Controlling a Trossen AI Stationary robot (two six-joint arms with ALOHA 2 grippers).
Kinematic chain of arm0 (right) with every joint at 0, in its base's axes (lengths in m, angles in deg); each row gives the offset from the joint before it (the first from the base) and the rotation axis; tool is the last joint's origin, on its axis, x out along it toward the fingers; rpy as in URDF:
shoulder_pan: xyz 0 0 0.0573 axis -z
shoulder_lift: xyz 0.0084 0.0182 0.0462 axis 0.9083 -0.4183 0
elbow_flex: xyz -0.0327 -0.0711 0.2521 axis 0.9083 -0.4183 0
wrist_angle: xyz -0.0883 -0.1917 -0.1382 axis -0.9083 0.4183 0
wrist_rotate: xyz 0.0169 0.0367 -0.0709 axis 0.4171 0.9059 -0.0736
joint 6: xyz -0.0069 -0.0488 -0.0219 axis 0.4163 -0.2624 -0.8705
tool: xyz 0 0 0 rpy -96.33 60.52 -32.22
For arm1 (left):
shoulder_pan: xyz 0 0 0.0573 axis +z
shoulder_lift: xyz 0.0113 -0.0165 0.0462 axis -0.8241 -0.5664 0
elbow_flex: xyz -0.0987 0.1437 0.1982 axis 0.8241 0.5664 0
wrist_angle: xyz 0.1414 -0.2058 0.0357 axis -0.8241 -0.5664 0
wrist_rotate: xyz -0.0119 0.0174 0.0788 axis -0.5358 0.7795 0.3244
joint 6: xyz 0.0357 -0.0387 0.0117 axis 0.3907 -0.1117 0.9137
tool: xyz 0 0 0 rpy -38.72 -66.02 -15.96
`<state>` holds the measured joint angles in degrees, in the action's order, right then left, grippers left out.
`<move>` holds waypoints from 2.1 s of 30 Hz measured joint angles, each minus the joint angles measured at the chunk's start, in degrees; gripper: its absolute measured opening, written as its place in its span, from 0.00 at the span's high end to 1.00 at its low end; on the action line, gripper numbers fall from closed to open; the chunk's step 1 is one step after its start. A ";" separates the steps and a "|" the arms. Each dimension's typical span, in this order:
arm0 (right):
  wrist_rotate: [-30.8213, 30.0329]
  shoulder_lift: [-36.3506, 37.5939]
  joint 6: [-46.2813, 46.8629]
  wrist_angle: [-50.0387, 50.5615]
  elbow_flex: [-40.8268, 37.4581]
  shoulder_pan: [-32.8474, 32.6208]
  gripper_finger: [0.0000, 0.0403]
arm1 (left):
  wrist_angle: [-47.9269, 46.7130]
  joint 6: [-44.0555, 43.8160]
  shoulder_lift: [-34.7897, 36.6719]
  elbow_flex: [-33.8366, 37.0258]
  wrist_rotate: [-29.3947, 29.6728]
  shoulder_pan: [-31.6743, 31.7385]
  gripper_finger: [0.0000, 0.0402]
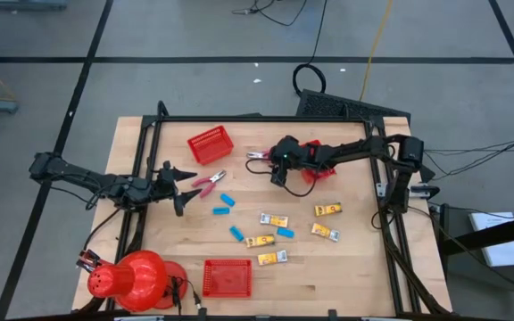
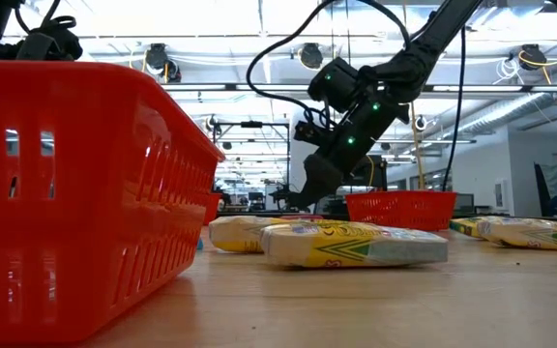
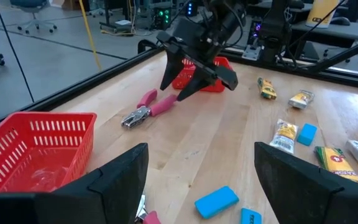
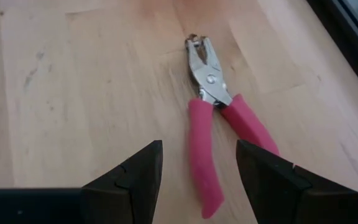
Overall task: Pick & Place School Supplies
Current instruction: Put the pink hole puncher into the top right red bin
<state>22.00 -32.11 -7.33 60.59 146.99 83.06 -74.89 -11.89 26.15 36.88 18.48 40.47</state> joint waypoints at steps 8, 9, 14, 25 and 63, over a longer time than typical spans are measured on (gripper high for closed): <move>1.65 -0.14 0.92 -0.16 -0.02 1.05 0.51 | 0.15 -0.02 0.01 0.00 0.00 0.00 0.27; 1.71 -0.14 0.92 -0.16 -0.02 1.04 0.51 | 0.16 -0.02 0.01 0.00 0.00 0.01 0.27; 2.93 -0.14 0.92 -0.20 -0.02 1.02 0.51 | 0.44 0.04 0.00 0.00 0.02 0.01 0.27; 4.06 -0.20 -0.05 -0.54 -0.02 2.26 0.51 | 1.74 0.97 0.02 0.00 0.04 0.01 0.27; -1.99 -5.24 -4.49 -4.51 2.56 -4.43 0.92 | -0.01 0.40 0.02 0.00 0.09 0.00 0.27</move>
<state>20.02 -37.35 -11.81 56.07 149.55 78.63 -74.89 -11.49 26.17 36.88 18.57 40.47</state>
